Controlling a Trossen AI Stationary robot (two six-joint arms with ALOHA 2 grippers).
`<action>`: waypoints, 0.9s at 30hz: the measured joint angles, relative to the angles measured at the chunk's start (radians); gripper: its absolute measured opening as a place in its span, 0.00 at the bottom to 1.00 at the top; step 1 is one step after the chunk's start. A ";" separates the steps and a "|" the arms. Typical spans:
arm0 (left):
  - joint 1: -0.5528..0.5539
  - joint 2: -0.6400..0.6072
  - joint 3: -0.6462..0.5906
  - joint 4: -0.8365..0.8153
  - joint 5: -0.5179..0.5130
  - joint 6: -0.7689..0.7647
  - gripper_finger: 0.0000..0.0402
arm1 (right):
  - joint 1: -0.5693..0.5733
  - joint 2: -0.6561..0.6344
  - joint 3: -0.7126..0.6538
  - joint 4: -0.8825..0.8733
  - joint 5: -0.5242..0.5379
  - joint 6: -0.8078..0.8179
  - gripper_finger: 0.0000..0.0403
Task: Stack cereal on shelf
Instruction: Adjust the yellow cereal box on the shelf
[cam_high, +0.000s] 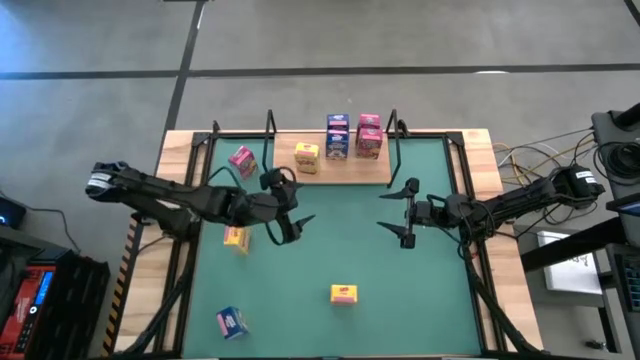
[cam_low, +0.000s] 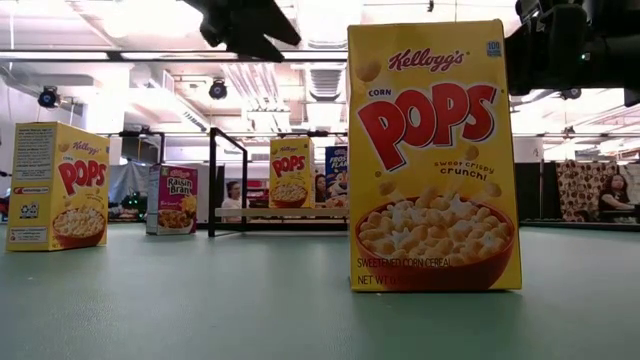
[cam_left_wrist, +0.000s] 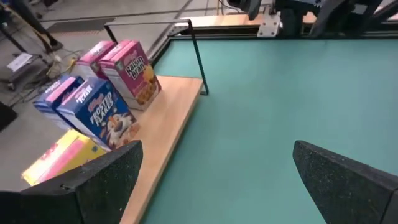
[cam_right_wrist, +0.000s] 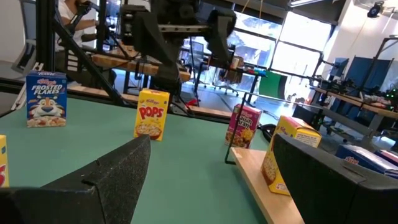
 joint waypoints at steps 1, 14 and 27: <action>0.014 -0.007 0.000 -0.012 0.020 0.011 0.99 | 0.000 0.000 0.000 0.000 0.000 0.000 0.81; 0.353 -0.020 -0.026 -0.063 0.358 0.410 0.99 | 0.000 0.000 0.000 -0.006 0.000 0.000 0.81; 0.521 0.062 -0.033 0.072 0.465 0.624 0.99 | 0.000 0.000 0.000 -0.011 0.000 0.000 0.81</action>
